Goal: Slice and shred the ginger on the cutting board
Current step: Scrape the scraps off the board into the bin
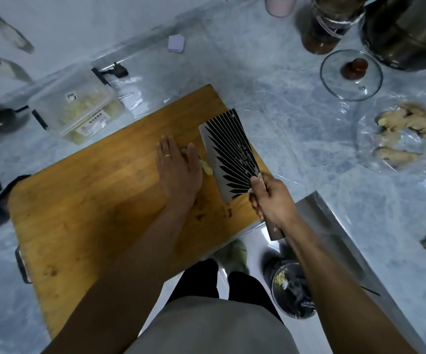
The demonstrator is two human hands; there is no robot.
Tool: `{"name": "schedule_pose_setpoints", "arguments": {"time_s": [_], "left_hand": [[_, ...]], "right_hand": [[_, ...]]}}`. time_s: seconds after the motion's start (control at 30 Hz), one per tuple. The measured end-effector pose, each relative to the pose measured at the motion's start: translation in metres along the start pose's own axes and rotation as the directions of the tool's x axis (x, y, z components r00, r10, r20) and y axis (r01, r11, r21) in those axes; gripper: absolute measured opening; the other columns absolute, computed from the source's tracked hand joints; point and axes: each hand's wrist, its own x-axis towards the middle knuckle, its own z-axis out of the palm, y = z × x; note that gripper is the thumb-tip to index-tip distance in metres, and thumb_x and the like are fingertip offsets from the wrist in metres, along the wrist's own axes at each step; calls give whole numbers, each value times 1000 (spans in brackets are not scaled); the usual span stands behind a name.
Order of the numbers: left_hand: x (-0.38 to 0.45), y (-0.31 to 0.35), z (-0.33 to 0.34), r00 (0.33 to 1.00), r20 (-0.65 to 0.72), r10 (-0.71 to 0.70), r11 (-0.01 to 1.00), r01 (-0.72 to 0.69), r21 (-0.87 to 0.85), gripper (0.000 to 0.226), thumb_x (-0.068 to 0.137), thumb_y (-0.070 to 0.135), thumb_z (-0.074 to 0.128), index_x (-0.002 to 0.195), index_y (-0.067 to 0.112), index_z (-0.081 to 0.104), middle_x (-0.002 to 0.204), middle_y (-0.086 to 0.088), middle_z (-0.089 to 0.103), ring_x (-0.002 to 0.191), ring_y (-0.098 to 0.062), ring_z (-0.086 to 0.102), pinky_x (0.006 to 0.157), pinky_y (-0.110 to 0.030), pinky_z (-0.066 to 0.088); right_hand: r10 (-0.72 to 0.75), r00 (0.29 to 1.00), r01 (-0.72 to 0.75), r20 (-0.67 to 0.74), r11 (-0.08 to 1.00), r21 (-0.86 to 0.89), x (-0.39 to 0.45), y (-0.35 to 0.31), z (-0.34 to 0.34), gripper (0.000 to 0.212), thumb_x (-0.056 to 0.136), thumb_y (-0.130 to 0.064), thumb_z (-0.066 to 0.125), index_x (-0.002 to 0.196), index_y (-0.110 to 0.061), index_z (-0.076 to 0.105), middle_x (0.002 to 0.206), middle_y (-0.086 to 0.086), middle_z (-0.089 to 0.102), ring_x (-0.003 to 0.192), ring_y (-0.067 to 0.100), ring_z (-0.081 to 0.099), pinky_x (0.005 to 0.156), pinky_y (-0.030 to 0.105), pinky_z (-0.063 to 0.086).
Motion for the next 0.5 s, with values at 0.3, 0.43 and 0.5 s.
{"name": "schedule_pose_setpoints", "arguments": {"time_s": [0.3, 0.43, 0.5], "left_hand": [[1, -3, 3, 999, -40, 1, 998, -3, -55, 69, 104, 50, 21, 154, 3, 25, 162, -14, 22, 151, -27, 14, 123, -40, 9], [0, -4, 4, 998, -57, 5, 997, -9, -72, 69, 104, 50, 21, 154, 3, 26, 162, -14, 23, 151, -26, 14, 124, -41, 9], [-1, -1, 6, 998, -58, -2, 996, -3, -87, 68, 104, 50, 22, 154, 3, 27, 162, -14, 24, 151, -27, 14, 124, -44, 10]], "right_hand": [[-65, 993, 74, 96, 992, -102, 14, -25, 12, 43, 109, -34, 42, 78, -6, 53, 52, 4, 56, 36, 11, 49, 44, 27, 46], [-64, 994, 78, 84, 983, -167, -4, -5, 22, 44, 107, -42, 40, 80, -10, 53, 59, 6, 60, 46, 17, 58, 51, 36, 52], [-86, 993, 99, 75, 975, -200, -8, 2, 29, 45, 104, -50, 38, 82, -14, 52, 67, 11, 62, 56, 26, 61, 57, 47, 54]]}}
